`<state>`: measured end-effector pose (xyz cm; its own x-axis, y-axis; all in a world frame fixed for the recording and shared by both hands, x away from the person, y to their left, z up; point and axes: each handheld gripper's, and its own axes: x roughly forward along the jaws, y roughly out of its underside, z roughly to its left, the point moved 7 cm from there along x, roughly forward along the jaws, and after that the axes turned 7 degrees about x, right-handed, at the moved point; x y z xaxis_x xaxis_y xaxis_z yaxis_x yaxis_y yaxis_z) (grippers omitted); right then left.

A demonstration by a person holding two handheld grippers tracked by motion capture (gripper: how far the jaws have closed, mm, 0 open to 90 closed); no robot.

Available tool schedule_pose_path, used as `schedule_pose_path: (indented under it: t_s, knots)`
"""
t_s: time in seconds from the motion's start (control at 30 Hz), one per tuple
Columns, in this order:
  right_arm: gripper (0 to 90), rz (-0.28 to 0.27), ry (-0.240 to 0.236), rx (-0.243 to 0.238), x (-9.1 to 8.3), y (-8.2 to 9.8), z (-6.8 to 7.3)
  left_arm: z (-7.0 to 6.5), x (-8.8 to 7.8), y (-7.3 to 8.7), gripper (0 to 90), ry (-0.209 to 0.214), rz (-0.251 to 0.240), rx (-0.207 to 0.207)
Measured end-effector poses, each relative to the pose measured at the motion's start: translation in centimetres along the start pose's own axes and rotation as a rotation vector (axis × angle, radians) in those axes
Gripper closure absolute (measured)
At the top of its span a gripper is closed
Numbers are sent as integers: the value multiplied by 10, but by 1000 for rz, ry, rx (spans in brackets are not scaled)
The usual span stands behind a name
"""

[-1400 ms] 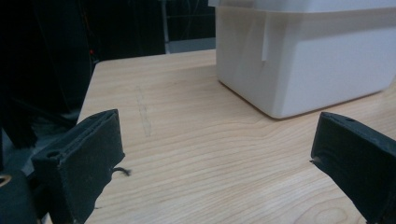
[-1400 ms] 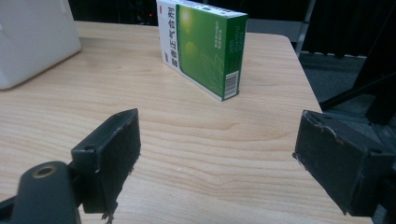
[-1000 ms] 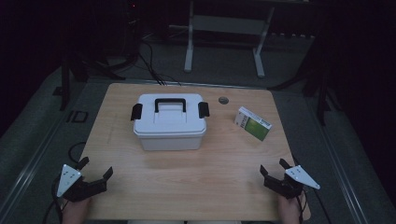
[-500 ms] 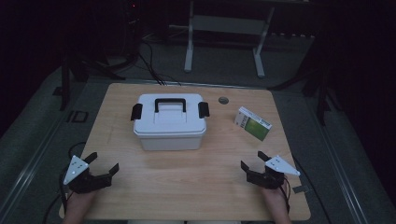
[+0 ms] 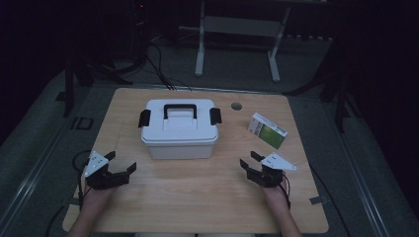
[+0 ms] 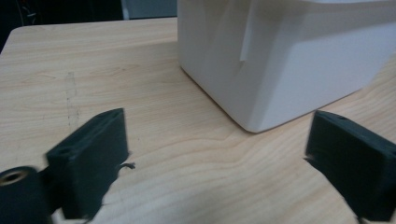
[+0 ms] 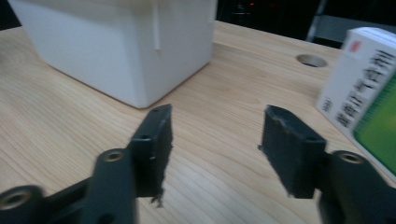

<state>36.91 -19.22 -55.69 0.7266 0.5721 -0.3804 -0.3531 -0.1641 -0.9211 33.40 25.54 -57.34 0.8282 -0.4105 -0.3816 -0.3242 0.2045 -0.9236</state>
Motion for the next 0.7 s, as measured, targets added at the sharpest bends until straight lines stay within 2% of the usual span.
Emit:
schedule_pose_path:
  t_s: [0.07,0.13,0.17,0.2,0.23,0.27,0.3,0.33,0.37,0.4,0.43,0.5,0.53,0.57,0.63,0.67,0.7]
  knots:
    - [472,4,0,-1,3,-1,1,2,6,-2,88,-14,16,12]
    - [526,4,-16,0,9,-5,3,3,10,-5,156,-11,21,20]
    - [587,7,-18,-15,15,-8,5,4,13,-6,189,-13,26,23]
    - [587,7,-18,-15,15,-8,5,4,15,-7,189,3,34,22]
    - [609,10,-18,-19,18,-9,6,4,17,-9,281,5,36,31]
    - [640,11,-21,-21,22,-10,7,5,19,-10,281,0,39,42]
    - [703,13,-25,-19,28,-12,9,5,21,-10,379,16,46,46]
    - [703,13,-25,-19,28,-12,9,7,23,-11,379,6,54,57]
    - [750,14,-34,-23,34,-14,11,9,24,-11,458,-6,53,60]
    - [750,14,-34,-23,34,-14,11,10,27,-11,458,8,58,50]
    - [827,21,-36,-30,40,-16,14,14,31,-10,523,-1,68,40]
    - [890,25,-37,-31,46,-18,16,15,33,-9,576,10,77,26]
    - [890,25,-37,-31,46,-18,16,17,35,-9,576,-1,82,20]
    - [893,34,-40,-36,53,-20,18,19,40,-8,634,13,96,10]
    - [898,39,-39,-35,57,-21,19,20,43,-8,637,12,108,12]
    - [898,41,-38,-36,64,-24,21,20,45,-8,677,11,121,21]
    - [898,44,-40,-35,68,-26,22,20,50,-10,677,14,123,21]
